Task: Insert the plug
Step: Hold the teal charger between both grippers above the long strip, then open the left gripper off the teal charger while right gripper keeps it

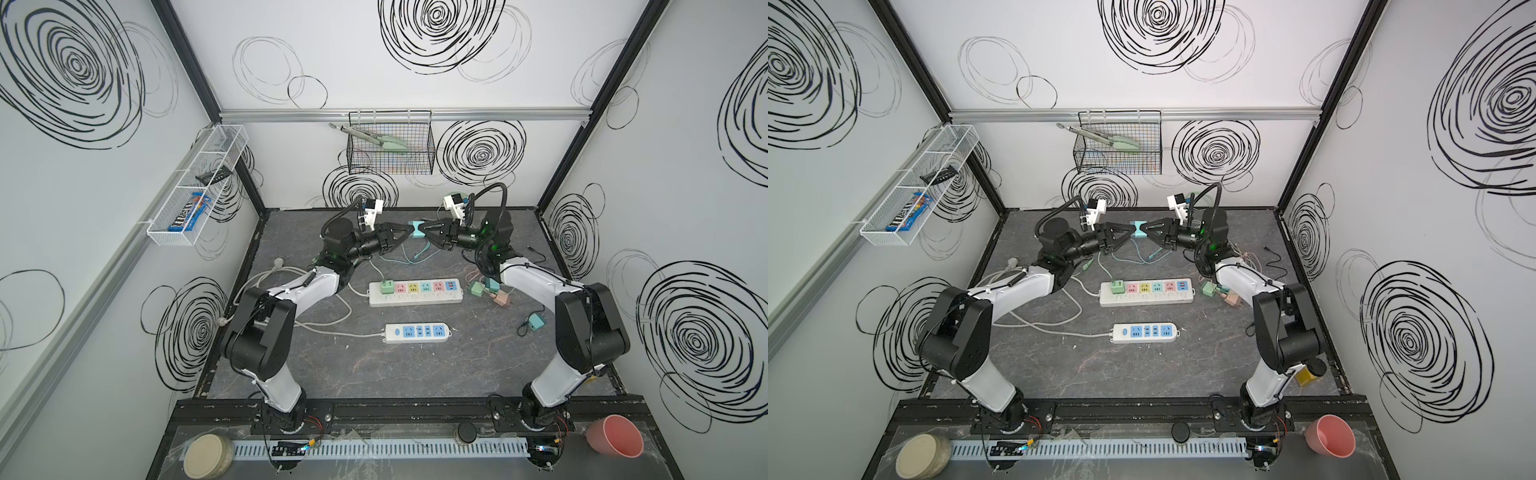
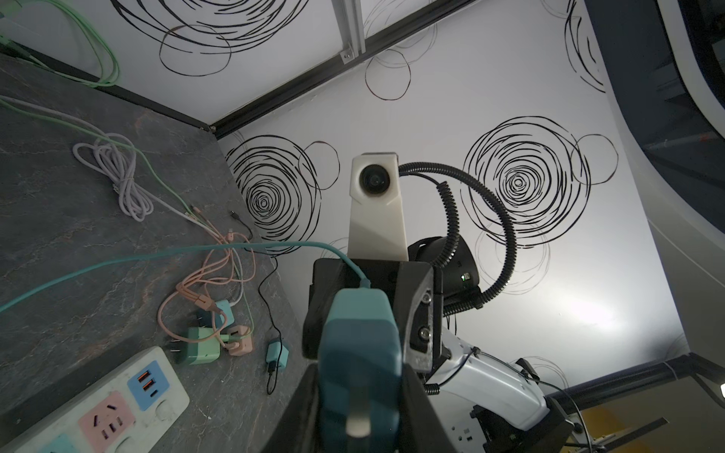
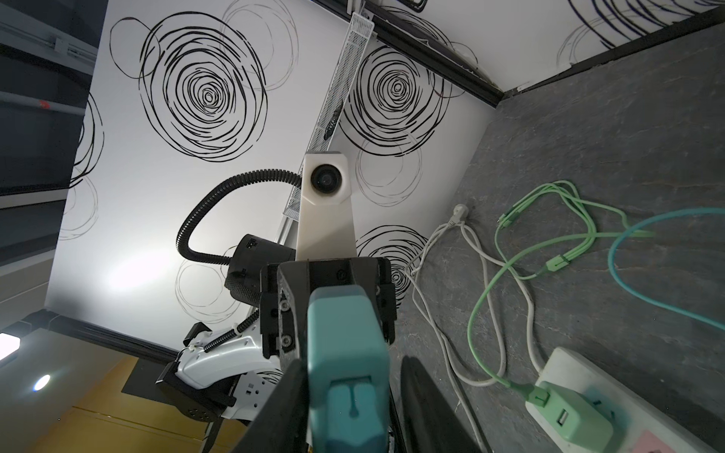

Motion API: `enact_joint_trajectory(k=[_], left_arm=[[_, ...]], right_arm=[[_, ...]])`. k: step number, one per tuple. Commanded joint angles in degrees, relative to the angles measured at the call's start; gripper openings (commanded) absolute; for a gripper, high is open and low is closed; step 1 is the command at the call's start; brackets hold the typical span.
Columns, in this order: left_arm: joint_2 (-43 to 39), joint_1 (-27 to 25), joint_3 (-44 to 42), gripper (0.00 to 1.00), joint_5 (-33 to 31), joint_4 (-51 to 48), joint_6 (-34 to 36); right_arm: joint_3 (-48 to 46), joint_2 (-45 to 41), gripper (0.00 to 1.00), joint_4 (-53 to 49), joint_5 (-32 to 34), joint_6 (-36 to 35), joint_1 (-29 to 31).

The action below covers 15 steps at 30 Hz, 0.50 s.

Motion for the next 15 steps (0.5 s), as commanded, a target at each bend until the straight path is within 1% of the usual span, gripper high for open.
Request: enact_joint_trajectory(k=[1,5,7,8,10,13,14,15], left_arm=[[-1.1,-0.1,0.1,0.0,1.2,3.6,0.3],[-0.6,-0.4,1.2,0.0,0.7,-1.7,4.0],[-0.4,-0.8,2.0,0.0,0.9,-3.6,5.4],[-0.3,-1.1,2.2,0.0,0.9,-4.1,5.8],[0.0,-1.3,2.1,0.0,0.6,-4.3,5.9],[-0.1,-0.8,1.8,0.01,0.4,-5.2,6.6],[-0.4,-0.3,1.6,0.08,0.4,-5.8,7.1],[-0.9,0.2,1.3,0.19,0.3,-6.4,7.7]], right_arm=[[1.0,0.0,0.39,2.2,-0.7,0.0,0.4],[1.1,-1.2,0.31,4.8,-2.6,0.5,0.6],[1.4,-1.6,0.25,5.3,-3.4,0.2,0.9],[1.6,-1.8,0.19,5.5,-3.6,-0.2,1.1],[1.8,-2.2,0.08,3.9,-3.6,-1.8,1.2],[2.1,-2.9,0.01,0.2,-3.1,-6.4,1.0],[2.2,-3.1,0.0,-1.4,-3.0,-8.5,0.9],[2.2,-3.2,0.0,-3.1,-2.8,-10.7,0.6]])
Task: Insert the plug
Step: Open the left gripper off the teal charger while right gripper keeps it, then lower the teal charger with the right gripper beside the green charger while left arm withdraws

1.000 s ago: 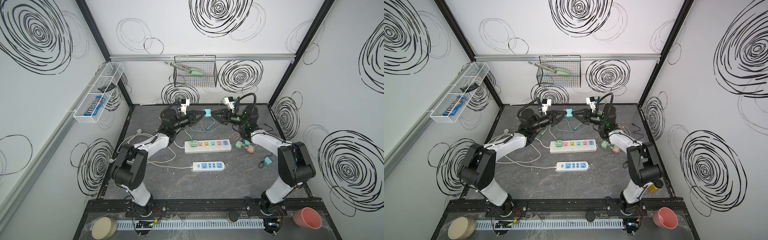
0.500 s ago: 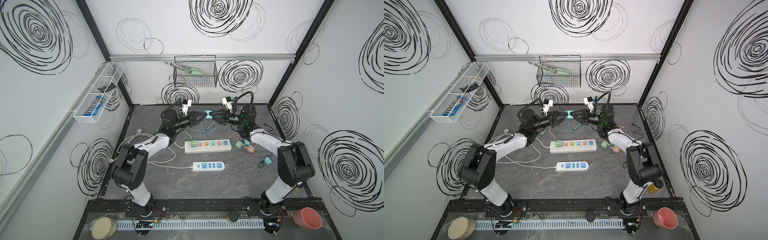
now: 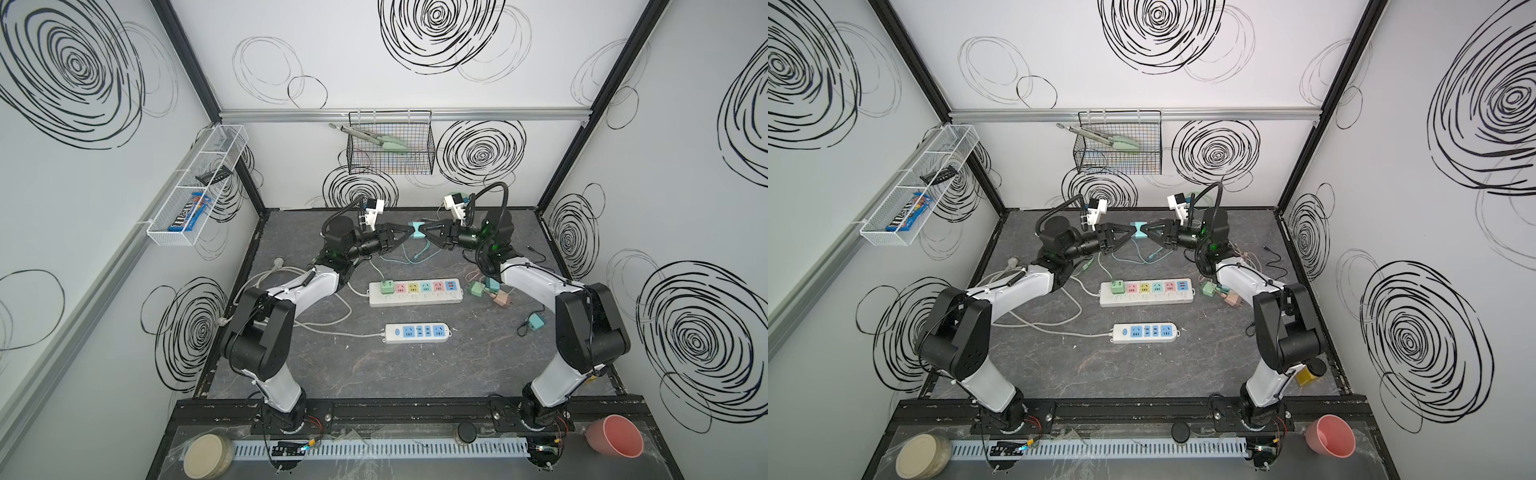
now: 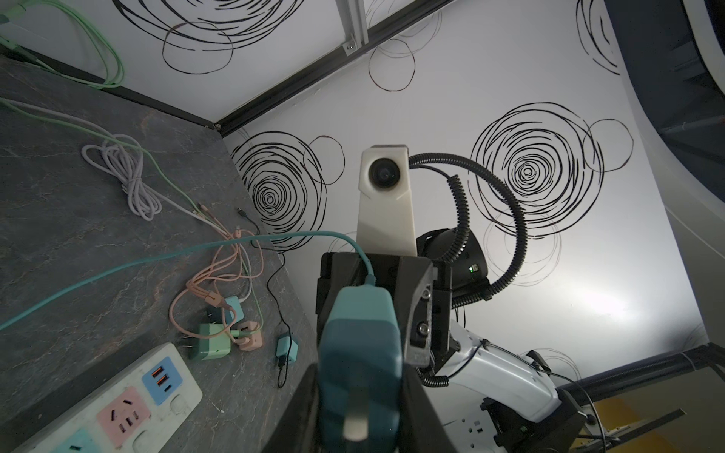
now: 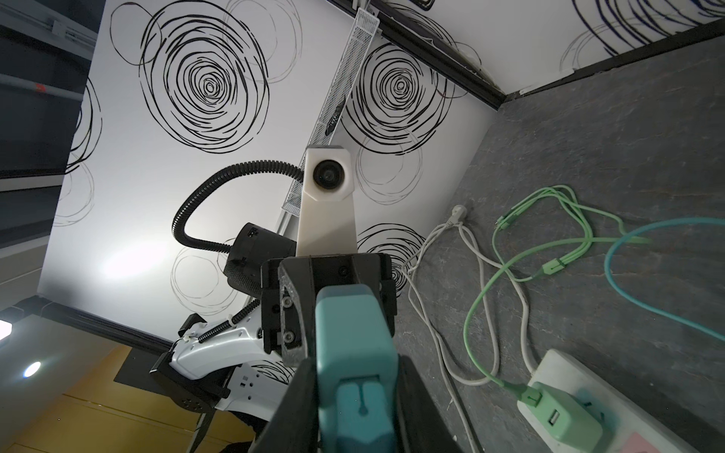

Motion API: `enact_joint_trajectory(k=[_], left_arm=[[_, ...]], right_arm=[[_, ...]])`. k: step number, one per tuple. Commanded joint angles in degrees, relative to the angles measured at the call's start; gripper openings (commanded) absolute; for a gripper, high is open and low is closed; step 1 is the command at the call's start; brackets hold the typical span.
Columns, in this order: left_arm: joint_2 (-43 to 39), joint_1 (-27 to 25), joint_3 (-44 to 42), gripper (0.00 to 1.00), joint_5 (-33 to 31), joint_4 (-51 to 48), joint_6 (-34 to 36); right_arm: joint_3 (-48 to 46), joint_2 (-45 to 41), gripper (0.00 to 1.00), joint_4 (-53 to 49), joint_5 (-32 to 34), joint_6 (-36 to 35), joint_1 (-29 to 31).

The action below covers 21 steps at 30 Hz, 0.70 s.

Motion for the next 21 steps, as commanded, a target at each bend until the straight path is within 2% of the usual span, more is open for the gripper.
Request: enact_joint_trajectory(k=[1,3,5,8,10,13,18,21], left_arm=[[-1.5,0.8,0.2,0.3,-0.1,-3.3,3.6],[-3.9,2.2,-0.9,0.55,-0.8,-5.5,6.4],[-7.4,3.6,-2.0,0.73,-1.8,-8.5,10.3],[-13.3,5.4,-3.2,0.86,-5.6,-18.2,18.1],[-16.7,6.5,-3.6,0.92,-9.2,-25.0,23.4],[-20.9,8.0,-4.2,0.99,-16.8,-35.4,30.1],[-26.6,10.4,-5.7,0.96,-28.3,-46.6,36.5],[-30.0,12.4,-7.4,0.96,-33.1,-50.0,38.1]], right_arm=[[2.3,-3.1,0.0,-3.6,-1.2,-9.7,0.5],[2.9,-2.9,0.0,-8.4,-0.6,-17.2,-0.2],[4.3,-2.3,0.0,-14.6,1.3,-25.9,-1.1],[6.6,-0.4,0.0,-21.8,4.8,-39.7,-2.6],[8.5,1.3,0.0,-25.3,6.7,-48.3,-3.1],[13.1,4.3,0.0,-36.2,8.4,-67.6,-2.5],[20.9,9.9,0.0,-59.3,6.4,-98.9,-0.8],[27.5,14.3,0.0,-76.3,10.2,-116.3,2.3]])
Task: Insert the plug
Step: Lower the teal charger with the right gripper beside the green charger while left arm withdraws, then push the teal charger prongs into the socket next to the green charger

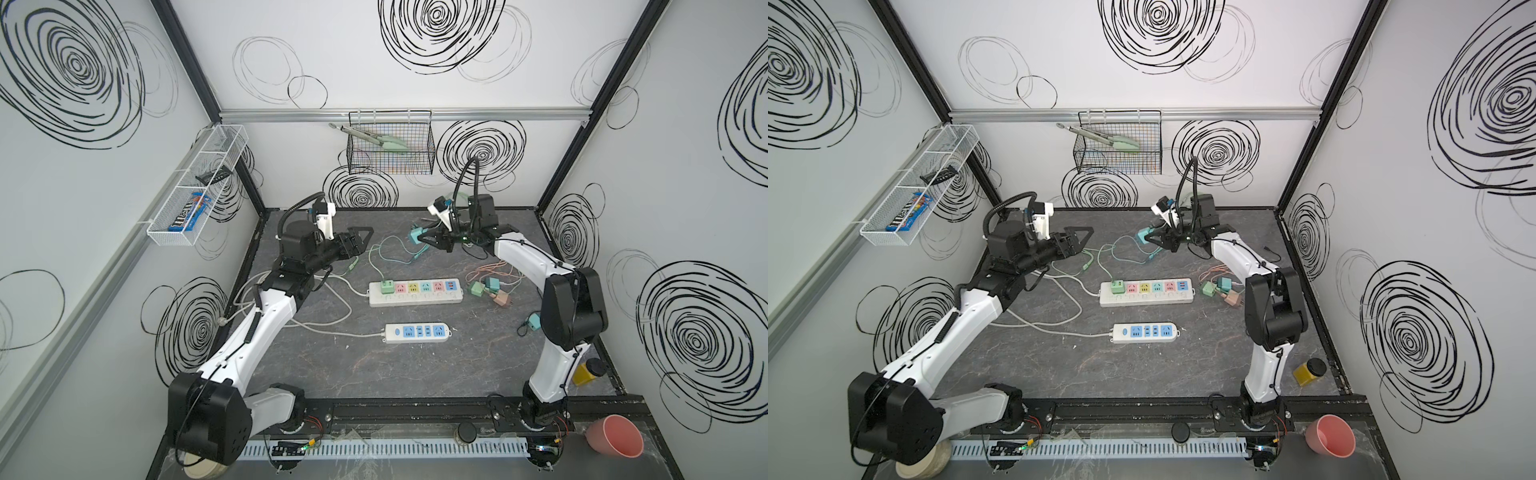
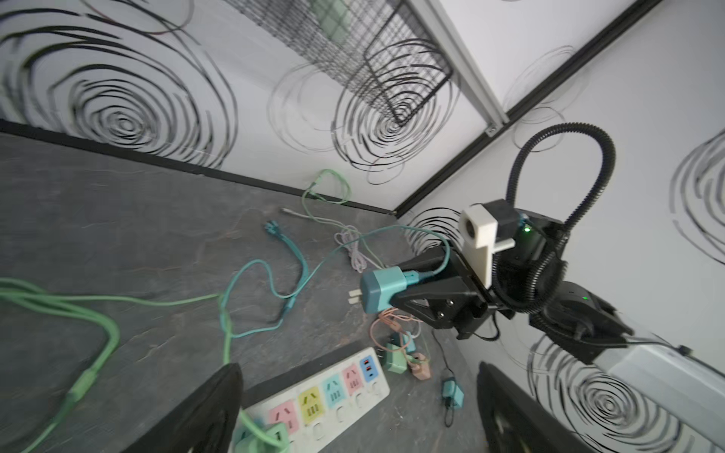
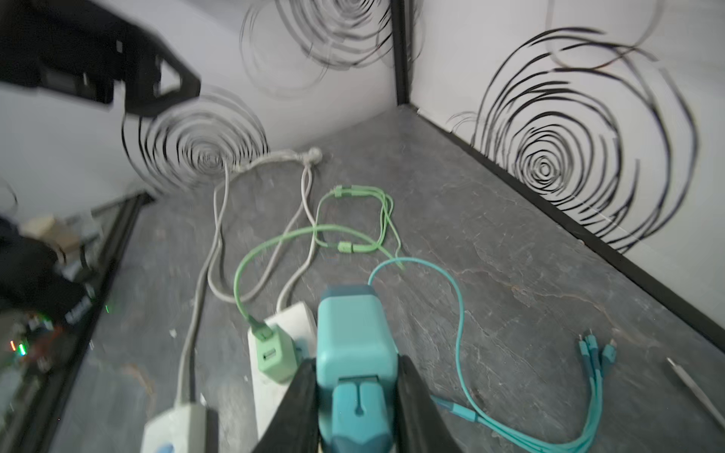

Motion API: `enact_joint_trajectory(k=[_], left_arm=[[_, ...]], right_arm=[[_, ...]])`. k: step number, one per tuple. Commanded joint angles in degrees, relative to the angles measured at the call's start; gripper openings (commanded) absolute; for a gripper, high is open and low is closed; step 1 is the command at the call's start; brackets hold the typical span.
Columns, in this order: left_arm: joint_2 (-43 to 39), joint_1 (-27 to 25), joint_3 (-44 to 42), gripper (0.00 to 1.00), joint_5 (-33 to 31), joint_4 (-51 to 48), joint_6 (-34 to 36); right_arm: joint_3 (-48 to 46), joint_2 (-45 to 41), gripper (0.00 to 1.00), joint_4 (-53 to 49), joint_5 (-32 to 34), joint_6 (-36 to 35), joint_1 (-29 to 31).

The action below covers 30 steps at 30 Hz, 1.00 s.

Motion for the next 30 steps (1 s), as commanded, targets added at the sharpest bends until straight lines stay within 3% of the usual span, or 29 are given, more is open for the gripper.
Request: enact_joint_trajectory(k=[1,7,13,21,30], left_arm=[[-3.4,2.5,-2.2,0.96,-8.9,-7.7,5.6],[-7.3,6.3,-5.4,0.96,-10.3,-9.4,5.9],[-8.7,7.6,-6.0,0.96,-12.0,-10.2,6.3],[-9.0,8.8,-6.9,0.96,-10.6,-9.7,6.4],[-8.9,9.1,-7.1,0.96,-10.1,-9.4,6.4]], right_arm=[[6.1,3.6,0.0,-24.5,4.1,-28.3,3.5],[14.2,10.7,0.0,-36.8,14.6,-35.1,8.2],[17.0,12.7,0.0,-39.3,20.7,-35.7,12.6],[20.2,14.9,0.0,-41.1,35.2,-33.3,17.2],[20.7,15.2,0.0,-41.9,34.8,-33.6,18.4]])
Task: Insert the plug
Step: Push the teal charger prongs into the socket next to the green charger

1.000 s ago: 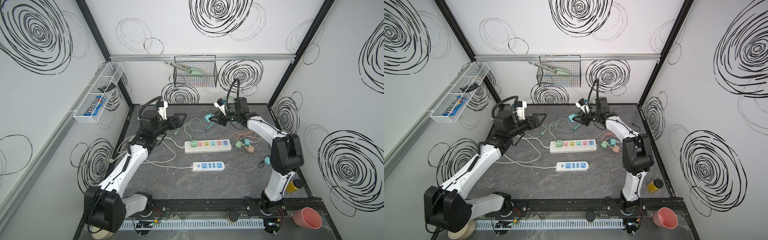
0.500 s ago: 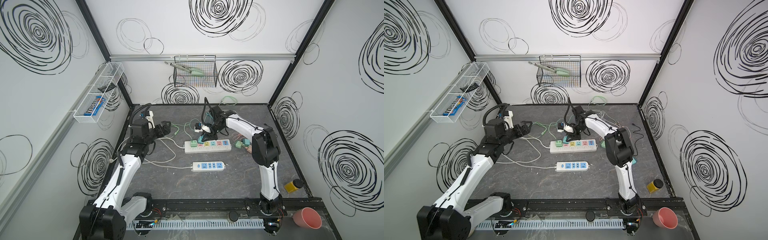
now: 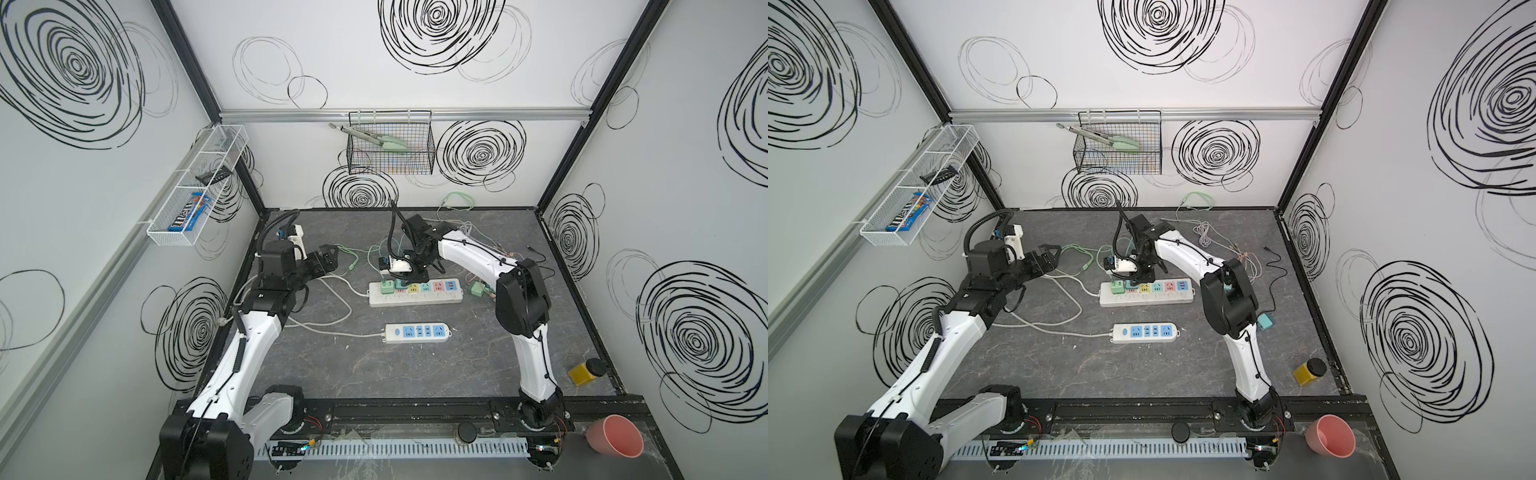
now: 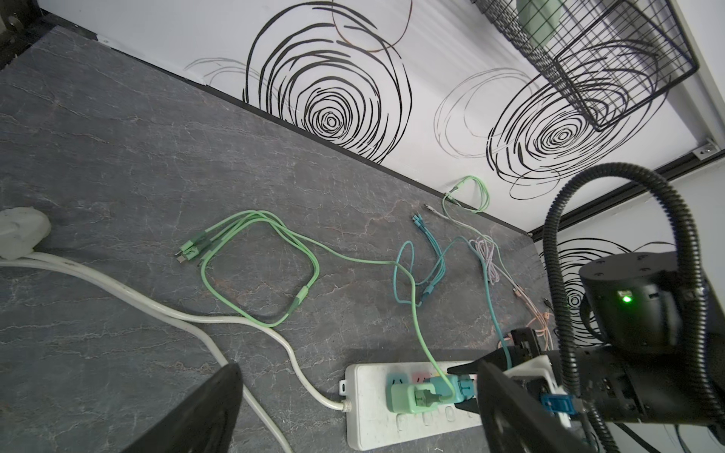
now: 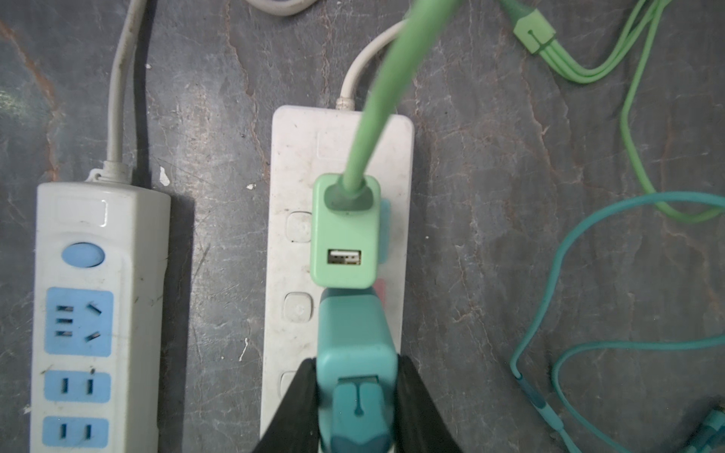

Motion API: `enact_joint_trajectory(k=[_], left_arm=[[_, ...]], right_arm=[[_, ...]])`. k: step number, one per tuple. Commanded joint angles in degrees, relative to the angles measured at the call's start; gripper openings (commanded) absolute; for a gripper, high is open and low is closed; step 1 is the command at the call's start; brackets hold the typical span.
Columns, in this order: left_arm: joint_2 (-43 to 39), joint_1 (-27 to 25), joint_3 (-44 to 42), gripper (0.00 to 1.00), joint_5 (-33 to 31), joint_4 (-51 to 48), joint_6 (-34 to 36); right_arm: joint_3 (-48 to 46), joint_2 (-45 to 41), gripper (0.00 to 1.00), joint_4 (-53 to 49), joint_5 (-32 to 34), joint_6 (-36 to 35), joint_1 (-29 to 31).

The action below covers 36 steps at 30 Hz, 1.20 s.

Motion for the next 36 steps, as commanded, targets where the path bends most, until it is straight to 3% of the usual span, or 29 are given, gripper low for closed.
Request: enact_joint_trajectory(k=[1,11,23,31,33,35,36], left_arm=[[-0.6,0.5,-0.3,0.96,0.7,1.9,1.0],[-0.5,0.5,-0.7,0.96,0.7,2.1,0.9],[0.1,0.5,-0.2,0.96,0.7,2.2,1.1],[0.5,0.4,0.4,0.96,0.3,1.7,1.5],[0.7,0.2,0.6,0.96,-0.3,1.4,1.8],[0.9,-0.6,1.2,0.96,-1.8,0.7,2.4],[1.0,-1.0,1.5,0.96,-2.4,0.3,2.7]], right_arm=[[1.1,1.1,0.0,-3.6,0.5,-0.8,0.4],[-1.0,0.7,0.0,-1.1,1.9,-0.7,1.0],[-7.2,5.5,0.0,3.0,16.3,2.6,6.2],[-4.9,6.9,0.0,-0.5,11.2,4.5,6.1],[-4.1,5.8,0.11,-1.2,9.9,5.3,5.7],[-3.4,4.5,0.4,-1.7,8.7,6.4,5.3],[-3.5,3.7,0.45,-1.7,8.2,6.7,5.1]])
